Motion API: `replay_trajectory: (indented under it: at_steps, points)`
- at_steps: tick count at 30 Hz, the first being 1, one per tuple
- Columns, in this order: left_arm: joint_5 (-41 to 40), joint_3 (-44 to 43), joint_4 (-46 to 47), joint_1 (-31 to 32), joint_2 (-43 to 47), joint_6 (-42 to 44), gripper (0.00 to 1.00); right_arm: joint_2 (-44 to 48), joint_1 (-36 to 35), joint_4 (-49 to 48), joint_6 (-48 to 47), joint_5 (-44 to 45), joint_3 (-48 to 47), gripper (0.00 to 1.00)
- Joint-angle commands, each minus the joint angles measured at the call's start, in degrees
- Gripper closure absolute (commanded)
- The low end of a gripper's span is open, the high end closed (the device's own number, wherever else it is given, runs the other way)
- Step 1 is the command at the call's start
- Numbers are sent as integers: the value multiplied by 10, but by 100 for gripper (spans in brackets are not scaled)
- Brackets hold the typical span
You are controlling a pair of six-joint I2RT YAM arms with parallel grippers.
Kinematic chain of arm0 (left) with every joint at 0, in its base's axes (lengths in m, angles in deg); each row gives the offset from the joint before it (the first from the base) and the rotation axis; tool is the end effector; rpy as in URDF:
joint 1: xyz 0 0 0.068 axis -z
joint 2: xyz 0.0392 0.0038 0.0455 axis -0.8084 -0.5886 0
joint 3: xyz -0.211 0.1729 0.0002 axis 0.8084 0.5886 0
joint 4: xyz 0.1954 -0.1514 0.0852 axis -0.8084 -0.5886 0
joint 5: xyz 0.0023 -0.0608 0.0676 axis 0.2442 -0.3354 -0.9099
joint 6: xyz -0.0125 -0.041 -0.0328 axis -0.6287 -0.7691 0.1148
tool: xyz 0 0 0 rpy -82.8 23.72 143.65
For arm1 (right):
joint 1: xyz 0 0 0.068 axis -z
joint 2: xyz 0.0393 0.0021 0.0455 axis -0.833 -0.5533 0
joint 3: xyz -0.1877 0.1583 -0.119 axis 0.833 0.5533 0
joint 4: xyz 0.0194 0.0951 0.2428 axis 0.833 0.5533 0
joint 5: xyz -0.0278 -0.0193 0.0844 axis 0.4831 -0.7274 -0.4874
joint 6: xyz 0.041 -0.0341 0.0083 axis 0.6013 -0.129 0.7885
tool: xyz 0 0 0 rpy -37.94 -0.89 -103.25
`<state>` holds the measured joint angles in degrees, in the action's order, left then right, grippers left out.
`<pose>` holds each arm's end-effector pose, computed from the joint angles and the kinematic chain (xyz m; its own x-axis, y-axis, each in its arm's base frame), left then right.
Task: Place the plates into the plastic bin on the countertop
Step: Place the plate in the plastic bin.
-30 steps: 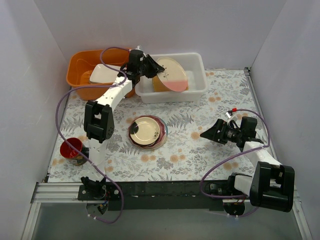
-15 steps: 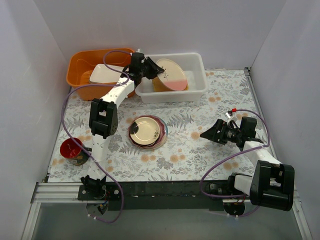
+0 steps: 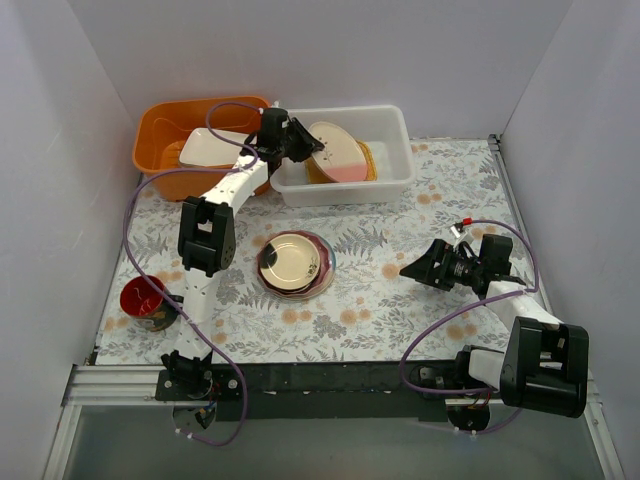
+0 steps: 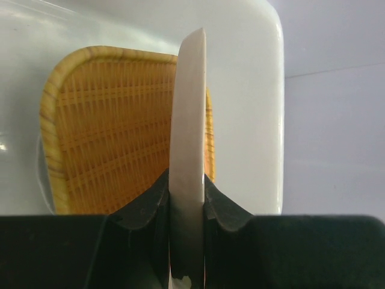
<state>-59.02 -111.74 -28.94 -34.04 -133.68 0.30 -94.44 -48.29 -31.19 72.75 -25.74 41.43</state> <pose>0.5156 -0.1964 0.2464 -0.5496 -0.8287 0.1061 -0.4126 0.1588 -0.8969 0.2091 -0.0017 0.1644 -0.8003 0.3190 -0.5077 -0.2206 0.6307 0.7440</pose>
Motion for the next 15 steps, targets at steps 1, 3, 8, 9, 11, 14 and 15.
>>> replay_trajectory:
  at_steps: [1, 3, 8, 9, 11, 14, 15]
  points:
    - [6, 1, 4, -1, 28, 26, 100, 3, 1, -8, -9, -9, -8, 2]
    - [6, 3, -8, -3, 25, 32, 100, 4, 1, -17, -2, -12, -3, 2]
    - [22, 15, -29, -7, 22, 37, 100, 0, 1, -20, -2, -17, -1, 2]
    - [25, 13, -34, -7, 19, 40, 100, 1, 1, -20, -2, -16, 0, 2]
    - [24, 11, -50, -7, 18, 42, 100, 2, 1, -13, -4, -16, -2, 2]
    - [13, 11, -74, -7, 20, 55, 89, 6, 1, -15, -2, -16, 0, 2]
    - [7, 11, -81, -7, 20, 64, 85, 9, 1, -14, -3, -15, 1, 2]
